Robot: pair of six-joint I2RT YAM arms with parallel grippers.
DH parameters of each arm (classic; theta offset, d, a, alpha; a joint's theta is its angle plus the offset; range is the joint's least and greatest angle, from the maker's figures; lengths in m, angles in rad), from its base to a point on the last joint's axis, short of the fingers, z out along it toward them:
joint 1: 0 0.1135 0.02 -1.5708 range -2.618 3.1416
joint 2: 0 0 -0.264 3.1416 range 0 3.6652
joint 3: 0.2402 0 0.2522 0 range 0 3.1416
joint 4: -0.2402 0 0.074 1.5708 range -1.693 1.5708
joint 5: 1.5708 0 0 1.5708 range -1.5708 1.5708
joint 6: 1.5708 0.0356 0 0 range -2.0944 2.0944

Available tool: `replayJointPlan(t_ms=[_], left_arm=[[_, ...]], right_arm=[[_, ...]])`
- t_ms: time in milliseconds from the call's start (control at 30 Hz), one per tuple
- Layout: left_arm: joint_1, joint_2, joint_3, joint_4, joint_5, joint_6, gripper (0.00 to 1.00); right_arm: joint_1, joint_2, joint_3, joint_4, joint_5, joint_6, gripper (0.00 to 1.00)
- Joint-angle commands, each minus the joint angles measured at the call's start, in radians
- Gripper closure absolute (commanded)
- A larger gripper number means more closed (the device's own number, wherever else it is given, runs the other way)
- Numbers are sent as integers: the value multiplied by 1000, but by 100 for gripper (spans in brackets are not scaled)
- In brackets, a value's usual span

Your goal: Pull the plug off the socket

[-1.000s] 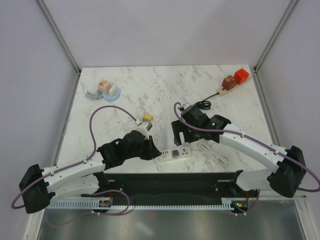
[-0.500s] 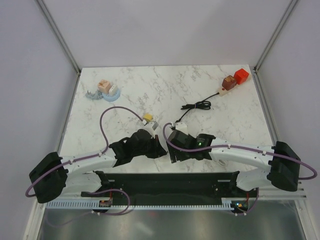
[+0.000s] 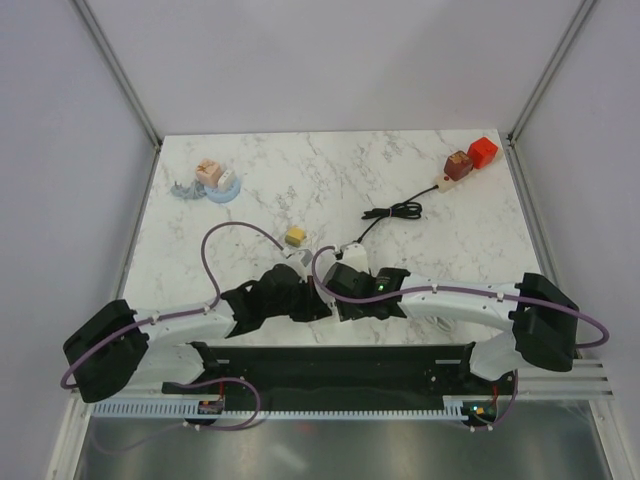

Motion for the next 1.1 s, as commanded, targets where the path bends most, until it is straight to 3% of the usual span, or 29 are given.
replayJointPlan(t_ms=[0, 467, 567, 700, 1067], left_arm=[[7, 34, -8, 92, 31, -29, 98], [7, 146, -22, 132, 22, -78, 98], [7, 164, -28, 129, 10, -101, 98], [9, 196, -22, 111, -4, -121, 98], [7, 291, 15, 37, -19, -127, 98]], right_arm=[[4, 30, 52, 21, 48, -1, 47], [3, 95, 56, 35, 63, -2, 57], [3, 96, 59, 36, 68, -2, 72], [4, 90, 55, 36, 66, -5, 100], [-8, 32, 76, 59, 7, -4, 100]])
